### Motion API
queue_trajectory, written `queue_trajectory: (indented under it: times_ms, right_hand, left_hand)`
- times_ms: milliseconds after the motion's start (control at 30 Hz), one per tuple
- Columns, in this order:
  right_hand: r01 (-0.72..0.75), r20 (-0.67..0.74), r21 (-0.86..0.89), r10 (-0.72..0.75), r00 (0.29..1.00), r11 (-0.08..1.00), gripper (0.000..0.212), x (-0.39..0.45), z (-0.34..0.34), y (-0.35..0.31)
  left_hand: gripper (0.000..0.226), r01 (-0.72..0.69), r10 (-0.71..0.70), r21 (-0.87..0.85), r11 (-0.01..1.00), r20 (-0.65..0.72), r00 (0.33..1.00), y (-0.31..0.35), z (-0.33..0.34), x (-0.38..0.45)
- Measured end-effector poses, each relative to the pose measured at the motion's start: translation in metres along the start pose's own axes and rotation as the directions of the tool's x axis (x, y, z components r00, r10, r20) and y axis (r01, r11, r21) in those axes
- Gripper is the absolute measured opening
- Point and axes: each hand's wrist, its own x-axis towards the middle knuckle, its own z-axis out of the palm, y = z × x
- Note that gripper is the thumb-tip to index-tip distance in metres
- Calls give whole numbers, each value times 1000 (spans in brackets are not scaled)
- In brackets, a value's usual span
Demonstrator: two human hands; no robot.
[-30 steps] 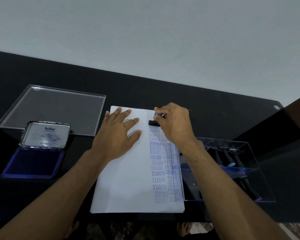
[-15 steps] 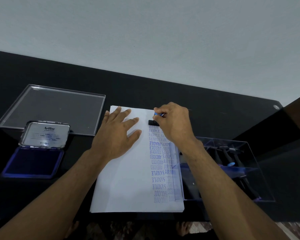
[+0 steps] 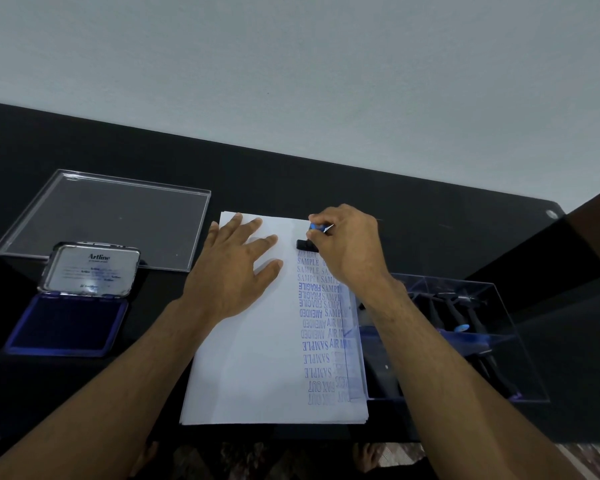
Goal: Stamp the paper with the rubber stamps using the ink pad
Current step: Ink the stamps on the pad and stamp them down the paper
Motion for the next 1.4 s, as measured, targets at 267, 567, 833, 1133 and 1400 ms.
queue_trajectory:
  times_ms: [267, 567, 833, 1133, 1400]
  right_hand:
    - [-188, -233, 386, 293, 927, 903, 10, -7, -12, 18]
    - [-177, -274, 444, 321, 907, 879, 15, -16, -17, 18]
    - [-177, -267, 450, 321, 909, 875, 13, -18, -19, 18]
    - [-128, -284, 453, 278, 918, 882, 17, -27, -22, 11]
    - [-83, -224, 441, 199, 954, 894, 21, -45, -13, -24]
  left_hand:
    - [72, -7, 7, -12, 1000, 2, 1000, 0, -1, 0]
    - [71, -18, 18, -10, 1000, -11, 1000, -3, 1, 0]
    - [71, -18, 18, -2, 1000, 5, 1000, -2, 0, 0]
    - [72, -11, 10, -26, 1000, -15, 1000, 7, -17, 2]
    - [73, 4, -8, -75, 997, -61, 998, 3, -50, -36]
